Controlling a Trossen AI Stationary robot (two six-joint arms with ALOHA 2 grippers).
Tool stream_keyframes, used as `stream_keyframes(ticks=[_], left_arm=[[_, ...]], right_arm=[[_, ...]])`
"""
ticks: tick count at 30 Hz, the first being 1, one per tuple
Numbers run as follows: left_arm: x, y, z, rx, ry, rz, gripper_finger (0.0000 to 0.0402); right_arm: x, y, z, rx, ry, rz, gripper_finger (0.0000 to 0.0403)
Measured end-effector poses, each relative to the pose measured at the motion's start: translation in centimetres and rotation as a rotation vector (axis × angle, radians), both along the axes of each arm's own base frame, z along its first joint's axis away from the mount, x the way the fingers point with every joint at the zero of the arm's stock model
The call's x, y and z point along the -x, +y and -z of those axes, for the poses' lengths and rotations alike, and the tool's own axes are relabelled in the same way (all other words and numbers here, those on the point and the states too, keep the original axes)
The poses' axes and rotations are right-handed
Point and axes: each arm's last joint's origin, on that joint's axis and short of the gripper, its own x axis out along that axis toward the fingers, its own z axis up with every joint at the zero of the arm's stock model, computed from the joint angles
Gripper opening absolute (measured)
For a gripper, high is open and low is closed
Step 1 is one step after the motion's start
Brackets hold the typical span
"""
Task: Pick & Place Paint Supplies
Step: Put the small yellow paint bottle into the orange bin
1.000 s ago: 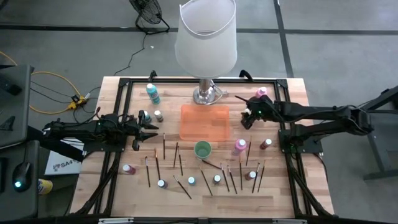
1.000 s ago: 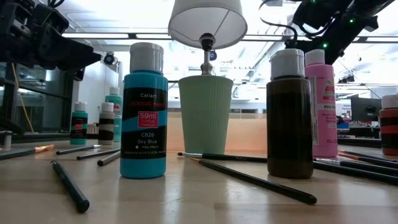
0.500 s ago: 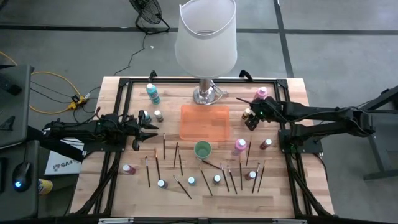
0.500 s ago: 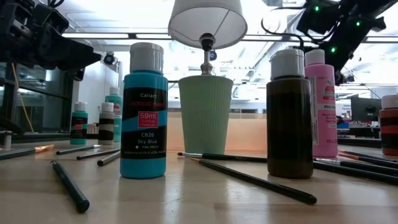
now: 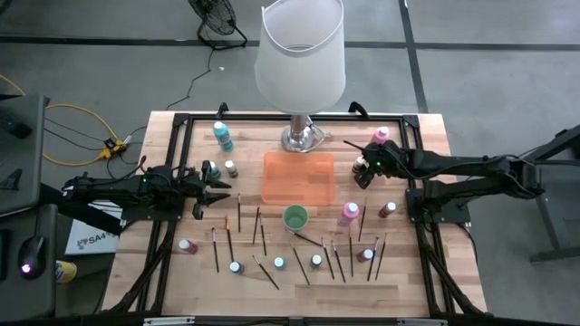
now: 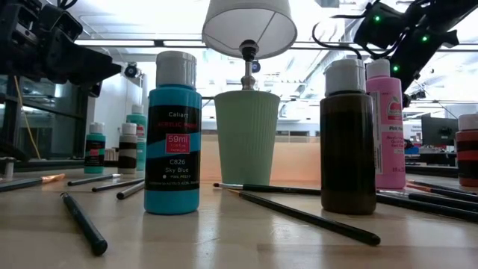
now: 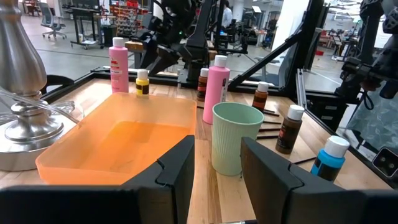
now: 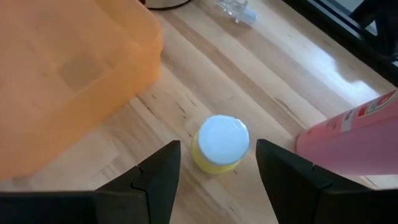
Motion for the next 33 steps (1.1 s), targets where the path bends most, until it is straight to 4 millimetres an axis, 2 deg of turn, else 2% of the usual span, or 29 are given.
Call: stream_keyframes(ticks=[13, 17, 24, 30, 33], left_arm=[[0.0, 0.0, 0.0, 0.000, 0.000, 0.000, 0.0126], [0.0, 0.0, 0.0, 0.000, 0.000, 0.000, 0.0126], [0.0, 0.0, 0.0, 0.000, 0.000, 0.000, 0.0126], [0.0, 0.0, 0.0, 0.000, 0.000, 0.001, 0.0126], [0.0, 0.0, 0.0, 0.000, 0.000, 0.000, 0.0126]], right_arm=[[-0.9, -1.1, 0.8, -0.012, -0.008, 0.031, 0.0202], [-0.9, -1.1, 0.9, -0.027, -0.003, 0.029, 0.0181], [-0.9, -1.0, 0.9, -0.034, -0.009, 0.029, 0.0114], [-1.0, -1.0, 0.8, -0.047, -0.030, 0.021, 0.0114], [-1.5, -1.0, -0.4, -0.089, -0.089, -0.007, 0.0121]])
